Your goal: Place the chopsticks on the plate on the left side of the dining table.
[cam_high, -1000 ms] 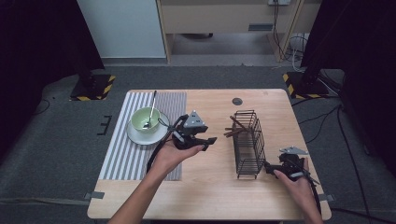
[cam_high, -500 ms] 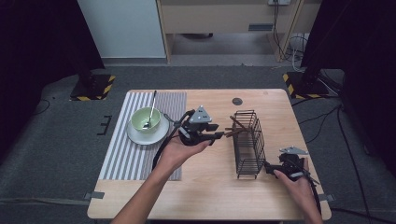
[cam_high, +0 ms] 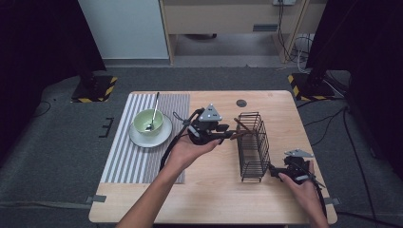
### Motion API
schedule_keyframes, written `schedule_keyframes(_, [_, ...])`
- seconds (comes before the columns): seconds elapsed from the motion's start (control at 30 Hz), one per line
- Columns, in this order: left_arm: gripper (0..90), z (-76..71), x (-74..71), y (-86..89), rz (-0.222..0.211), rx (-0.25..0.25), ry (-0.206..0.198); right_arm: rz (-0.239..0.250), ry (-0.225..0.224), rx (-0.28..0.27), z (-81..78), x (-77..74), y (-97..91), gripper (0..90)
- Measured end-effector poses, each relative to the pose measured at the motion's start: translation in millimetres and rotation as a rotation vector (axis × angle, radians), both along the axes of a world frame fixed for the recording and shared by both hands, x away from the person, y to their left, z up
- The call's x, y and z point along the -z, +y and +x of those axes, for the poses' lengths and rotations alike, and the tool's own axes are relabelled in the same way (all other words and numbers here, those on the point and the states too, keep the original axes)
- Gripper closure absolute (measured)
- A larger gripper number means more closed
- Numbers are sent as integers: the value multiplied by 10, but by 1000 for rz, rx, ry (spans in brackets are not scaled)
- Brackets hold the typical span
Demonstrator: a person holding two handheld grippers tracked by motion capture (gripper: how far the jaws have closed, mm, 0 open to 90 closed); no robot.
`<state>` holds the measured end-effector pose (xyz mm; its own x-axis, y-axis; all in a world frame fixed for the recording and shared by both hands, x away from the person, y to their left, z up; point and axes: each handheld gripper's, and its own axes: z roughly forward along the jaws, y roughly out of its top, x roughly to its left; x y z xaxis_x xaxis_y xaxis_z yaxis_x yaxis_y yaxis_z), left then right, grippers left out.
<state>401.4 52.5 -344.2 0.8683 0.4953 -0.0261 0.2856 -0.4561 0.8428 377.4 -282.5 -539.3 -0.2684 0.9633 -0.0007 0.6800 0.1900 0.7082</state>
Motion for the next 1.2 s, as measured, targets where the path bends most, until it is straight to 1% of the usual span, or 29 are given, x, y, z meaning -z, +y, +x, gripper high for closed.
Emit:
schedule_keyframes(0.07, [707,30,17,-11,10,-6,3,0,0,0,0,0,0,4])
schedule_keyframes(0.23, [730,59,24,-7,6,-15,6,-1,0,0,0,0,-1,4])
schedule_keyframes(0.43, [742,91,32,-32,17,-32,-5,0,0,0,0,0,0,4])
schedule_keyframes(0.67, [701,146,96,-109,43,-49,-5,0,0,0,0,0,0,4])
schedule_keyframes(0.77, [681,171,132,-142,42,-58,-6,0,0,0,0,0,0,4])
schedule_keyframes(1.2, [691,238,214,-211,46,-66,12,0,0,0,0,0,0,4])
